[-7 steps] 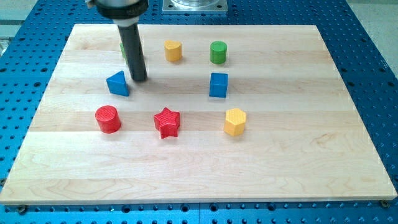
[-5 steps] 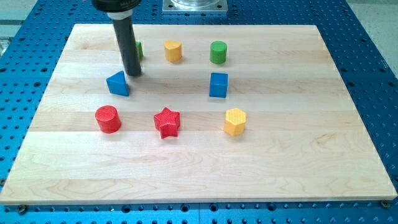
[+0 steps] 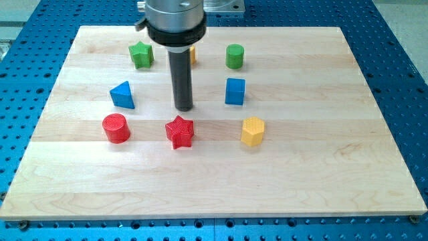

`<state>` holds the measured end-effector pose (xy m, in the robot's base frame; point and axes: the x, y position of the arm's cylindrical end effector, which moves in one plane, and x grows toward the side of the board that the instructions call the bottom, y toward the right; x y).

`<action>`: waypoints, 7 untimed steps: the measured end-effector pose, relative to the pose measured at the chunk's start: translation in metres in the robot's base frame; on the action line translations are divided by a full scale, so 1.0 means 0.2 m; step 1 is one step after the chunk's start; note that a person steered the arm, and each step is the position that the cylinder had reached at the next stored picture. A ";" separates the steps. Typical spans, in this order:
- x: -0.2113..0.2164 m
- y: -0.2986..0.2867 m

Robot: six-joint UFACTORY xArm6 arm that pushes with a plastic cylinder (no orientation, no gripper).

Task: Adjust the blue triangle vertically below the green star

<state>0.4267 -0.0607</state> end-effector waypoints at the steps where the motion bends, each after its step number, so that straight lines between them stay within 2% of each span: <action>1: 0.01 -0.07; 2: 0.02 -0.07; 3: -0.11 -0.06; 4: -0.38 -0.05; 6: -0.42 -0.80; 7: -0.35 -1.21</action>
<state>0.3571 -0.3017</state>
